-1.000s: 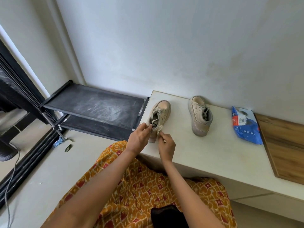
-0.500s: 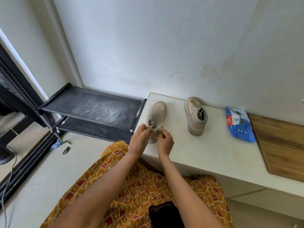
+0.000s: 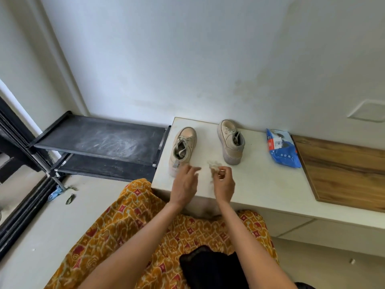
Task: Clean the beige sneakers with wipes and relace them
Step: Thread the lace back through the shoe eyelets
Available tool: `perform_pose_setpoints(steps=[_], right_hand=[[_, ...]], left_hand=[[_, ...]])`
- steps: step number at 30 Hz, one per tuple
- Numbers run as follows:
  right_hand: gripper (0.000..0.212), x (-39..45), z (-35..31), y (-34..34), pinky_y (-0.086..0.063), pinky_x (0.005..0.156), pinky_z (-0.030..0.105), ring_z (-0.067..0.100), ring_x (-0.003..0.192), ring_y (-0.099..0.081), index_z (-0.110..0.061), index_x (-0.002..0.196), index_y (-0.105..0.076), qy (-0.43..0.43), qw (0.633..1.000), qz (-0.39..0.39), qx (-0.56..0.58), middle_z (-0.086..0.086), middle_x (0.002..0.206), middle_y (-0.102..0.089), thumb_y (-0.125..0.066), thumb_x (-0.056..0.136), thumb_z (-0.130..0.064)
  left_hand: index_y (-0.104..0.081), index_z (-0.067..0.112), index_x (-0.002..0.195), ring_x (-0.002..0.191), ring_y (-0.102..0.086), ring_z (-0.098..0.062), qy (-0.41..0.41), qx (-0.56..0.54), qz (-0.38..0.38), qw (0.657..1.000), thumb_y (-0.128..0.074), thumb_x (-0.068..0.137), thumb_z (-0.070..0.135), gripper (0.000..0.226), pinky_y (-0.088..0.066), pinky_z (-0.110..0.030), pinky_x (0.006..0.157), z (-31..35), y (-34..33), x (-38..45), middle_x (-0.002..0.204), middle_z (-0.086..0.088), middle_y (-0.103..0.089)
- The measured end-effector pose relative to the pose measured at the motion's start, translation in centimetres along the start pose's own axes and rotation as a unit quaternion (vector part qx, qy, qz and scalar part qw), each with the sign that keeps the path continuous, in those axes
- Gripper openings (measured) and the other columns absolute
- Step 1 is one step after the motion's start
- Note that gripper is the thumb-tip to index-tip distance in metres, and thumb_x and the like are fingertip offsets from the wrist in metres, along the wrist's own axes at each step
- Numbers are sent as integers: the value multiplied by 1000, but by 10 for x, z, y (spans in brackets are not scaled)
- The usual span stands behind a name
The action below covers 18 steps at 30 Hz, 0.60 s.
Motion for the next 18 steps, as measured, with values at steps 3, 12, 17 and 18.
perform_pose_setpoints(steps=[3, 12, 17, 18], right_hand=[[10, 14, 16, 32, -49, 67, 30, 16, 83, -62, -16, 95, -63, 15, 999, 33, -33, -1, 91, -67, -63, 89, -24], [21, 47, 58, 102, -38, 73, 24, 26, 94, -58, -4, 106, -66, -43, 986, 91, -134, 14, 108, -54, -50, 96, -11], [22, 56, 69, 117, -45, 88, 29, 26, 106, -59, -3, 111, -65, -39, 987, 90, -123, 12, 116, -61, -52, 94, -8], [21, 56, 73, 119, -47, 88, 30, 25, 104, -60, -4, 109, -66, -38, 988, 88, -119, 10, 112, -65, -52, 94, -8]], left_hand=[[-62, 10, 109, 91, -53, -14, 90, -146, -122, 978, -48, 96, 16, 20, -47, -31, 82, 44, -31, 6, 100, -3, -55], [-45, 7, 134, 124, -44, -26, 425, -495, -278, 705, -21, 100, 49, 59, -31, -36, 107, 123, -116, 21, 133, -11, -48], [-37, 3, 139, 135, -33, -28, 443, -532, -265, 671, -20, 99, 52, 65, -24, -37, 112, 129, -133, 30, 145, -12, -37], [-39, 3, 138, 136, -31, -28, 442, -535, -269, 668, -20, 99, 52, 66, -23, -38, 112, 131, -136, 31, 145, -12, -37]])
Point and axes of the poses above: each hand's wrist, its own x-axis towards the middle knuckle, its own y-axis out of the back of the hand, z = x × y, the point moved 2 cm from there along x, towards the middle knuckle
